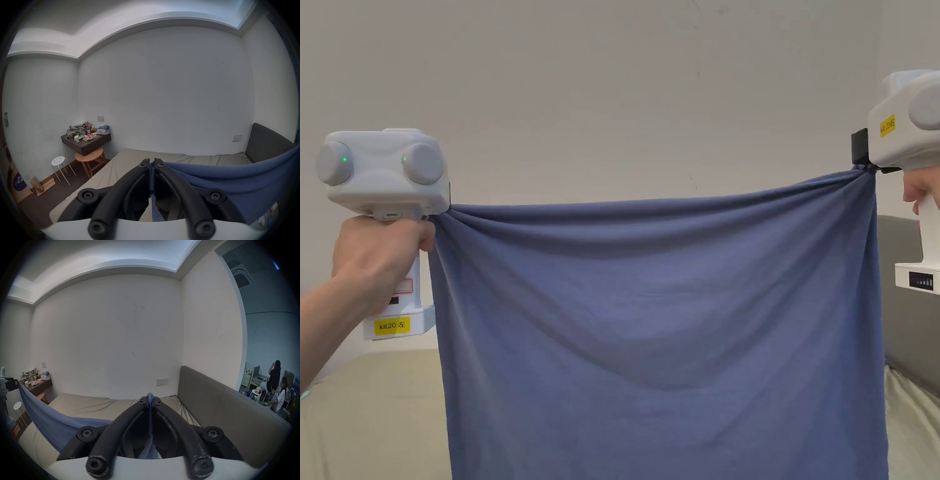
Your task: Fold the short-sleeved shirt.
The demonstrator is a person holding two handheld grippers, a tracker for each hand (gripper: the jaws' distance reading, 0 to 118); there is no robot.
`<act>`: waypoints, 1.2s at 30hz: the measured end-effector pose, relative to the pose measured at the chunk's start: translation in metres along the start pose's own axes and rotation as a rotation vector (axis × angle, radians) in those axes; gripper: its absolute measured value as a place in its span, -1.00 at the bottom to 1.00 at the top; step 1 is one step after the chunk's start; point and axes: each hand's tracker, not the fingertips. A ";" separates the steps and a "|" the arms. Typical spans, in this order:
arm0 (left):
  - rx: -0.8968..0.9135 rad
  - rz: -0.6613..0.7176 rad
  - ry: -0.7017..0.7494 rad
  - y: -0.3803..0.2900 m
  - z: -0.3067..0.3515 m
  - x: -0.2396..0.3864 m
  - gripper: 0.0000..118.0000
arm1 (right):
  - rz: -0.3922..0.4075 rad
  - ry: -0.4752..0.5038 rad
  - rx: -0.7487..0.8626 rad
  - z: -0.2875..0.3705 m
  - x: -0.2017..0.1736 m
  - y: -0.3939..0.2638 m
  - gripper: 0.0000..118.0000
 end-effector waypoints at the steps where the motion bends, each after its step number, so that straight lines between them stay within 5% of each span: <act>1: -0.001 0.000 0.004 -0.002 -0.006 0.001 -0.96 | 0.012 -0.002 -0.007 -0.008 -0.001 -0.001 -0.98; 8: -0.065 0.003 0.004 -0.050 -0.042 0.002 -0.96 | 0.054 0.014 -0.063 -0.044 -0.010 -0.041 -0.98; 22: -0.459 -0.072 -0.025 -0.305 -0.042 0.001 -0.96 | -0.033 0.111 -0.446 -0.028 -0.019 -0.307 -0.98; 31: -0.689 -0.153 -0.050 -0.468 0.033 -0.046 -0.96 | -0.045 0.112 -0.695 0.063 0.016 -0.484 -0.98; 36: -0.702 -0.156 -0.060 -0.516 0.090 -0.079 -0.96 | -0.156 0.109 -0.786 0.148 0.035 -0.538 -0.98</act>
